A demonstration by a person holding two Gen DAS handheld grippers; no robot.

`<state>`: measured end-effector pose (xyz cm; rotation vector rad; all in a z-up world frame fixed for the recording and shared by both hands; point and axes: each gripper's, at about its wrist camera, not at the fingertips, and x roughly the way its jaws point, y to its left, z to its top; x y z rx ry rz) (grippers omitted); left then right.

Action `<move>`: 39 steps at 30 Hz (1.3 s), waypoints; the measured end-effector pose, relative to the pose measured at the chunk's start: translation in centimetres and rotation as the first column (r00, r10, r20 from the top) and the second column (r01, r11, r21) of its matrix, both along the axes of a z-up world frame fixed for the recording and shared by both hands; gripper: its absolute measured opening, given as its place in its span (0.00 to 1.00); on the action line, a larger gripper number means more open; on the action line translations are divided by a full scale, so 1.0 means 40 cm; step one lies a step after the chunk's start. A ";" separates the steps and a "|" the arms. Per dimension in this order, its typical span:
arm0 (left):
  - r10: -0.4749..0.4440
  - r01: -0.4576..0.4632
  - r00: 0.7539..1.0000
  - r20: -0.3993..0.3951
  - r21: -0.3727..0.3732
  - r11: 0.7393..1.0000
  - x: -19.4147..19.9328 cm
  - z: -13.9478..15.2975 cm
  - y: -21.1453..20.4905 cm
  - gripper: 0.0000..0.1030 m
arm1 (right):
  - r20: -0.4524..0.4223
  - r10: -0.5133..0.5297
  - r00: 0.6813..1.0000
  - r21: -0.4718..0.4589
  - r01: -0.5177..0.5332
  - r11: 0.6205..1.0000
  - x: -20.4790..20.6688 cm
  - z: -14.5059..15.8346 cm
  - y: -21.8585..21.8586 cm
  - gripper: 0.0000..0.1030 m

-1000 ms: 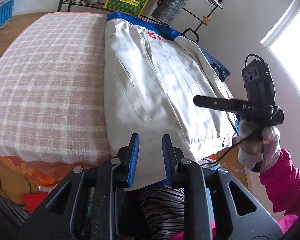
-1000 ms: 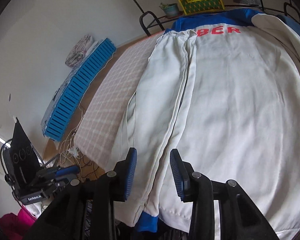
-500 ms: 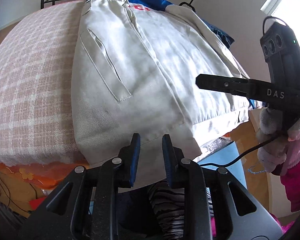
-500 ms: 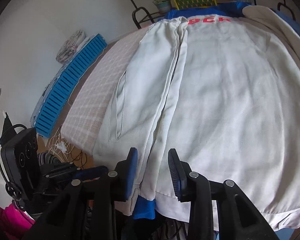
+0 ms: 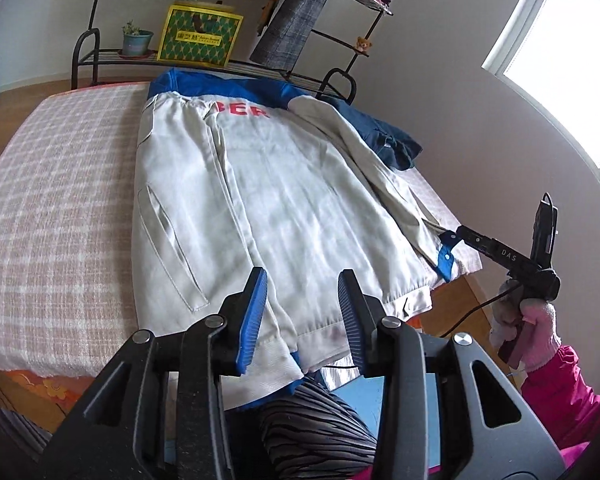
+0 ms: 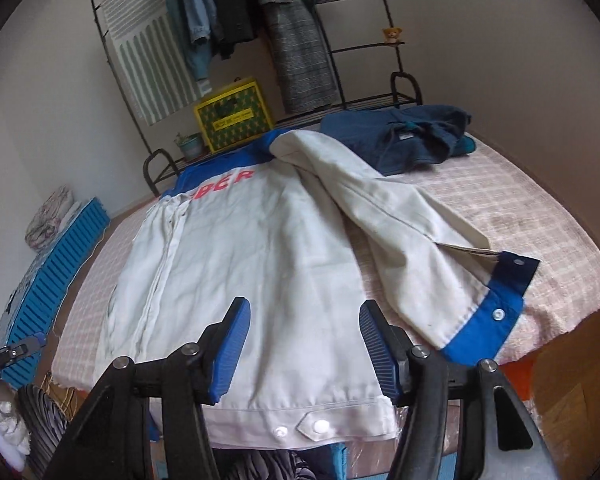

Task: Fold large clothes
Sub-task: 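Move the right tool to the other sleeve's blue cuff and grasp it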

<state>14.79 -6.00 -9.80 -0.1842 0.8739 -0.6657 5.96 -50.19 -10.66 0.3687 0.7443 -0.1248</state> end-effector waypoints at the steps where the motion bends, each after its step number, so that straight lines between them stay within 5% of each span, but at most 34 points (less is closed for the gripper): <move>1: 0.001 -0.001 1.000 0.006 0.000 1.000 0.006 0.009 -0.006 0.36 | -0.001 -0.041 0.999 0.007 0.041 0.999 -0.013 -0.002 -0.044 0.58; 4: 0.007 -0.007 1.000 0.010 0.000 1.000 0.021 0.023 -0.020 0.36 | 0.016 -0.199 0.980 0.054 0.198 0.979 -0.049 -0.008 -0.189 0.55; 6: 0.004 -0.004 1.000 -0.005 -0.002 1.000 0.028 0.018 -0.027 0.36 | 0.008 -0.298 0.955 0.092 0.296 0.951 -0.065 -0.028 -0.296 0.38; 9: -0.009 0.009 1.000 -0.021 0.010 1.000 0.031 0.007 -0.043 0.36 | -0.043 -0.407 0.912 0.161 0.409 0.898 -0.070 -0.079 -0.438 0.31; 14: -0.036 0.037 0.999 -0.022 0.043 0.998 0.026 -0.003 -0.076 0.36 | -0.114 -0.471 0.875 0.239 0.484 0.842 -0.032 -0.172 -0.583 0.29; 16: -0.044 0.045 0.999 -0.025 0.047 0.998 0.025 -0.007 -0.086 0.36 | -0.124 -0.448 0.886 0.305 0.463 0.832 -0.009 -0.207 -0.597 0.29; 25: -0.055 0.057 0.997 -0.049 0.043 0.997 0.038 -0.021 -0.118 0.36 | -0.169 -0.256 0.952 0.177 0.285 0.942 0.059 -0.272 -0.463 0.36; 34: -0.062 0.066 0.995 -0.075 0.047 0.997 0.035 -0.060 -0.132 0.36 | -0.164 -0.224 0.961 0.124 0.245 0.962 0.041 -0.272 -0.436 0.47; 36: -0.056 0.061 0.994 -0.089 0.049 0.997 0.037 -0.070 -0.129 0.36 | -0.169 -0.207 0.964 0.094 0.225 0.970 0.043 -0.266 -0.420 0.41; 39: -0.055 0.061 0.994 -0.090 0.059 0.996 0.035 -0.077 -0.124 0.36 | -0.164 -0.178 0.970 0.081 0.193 0.978 0.041 -0.251 -0.400 0.15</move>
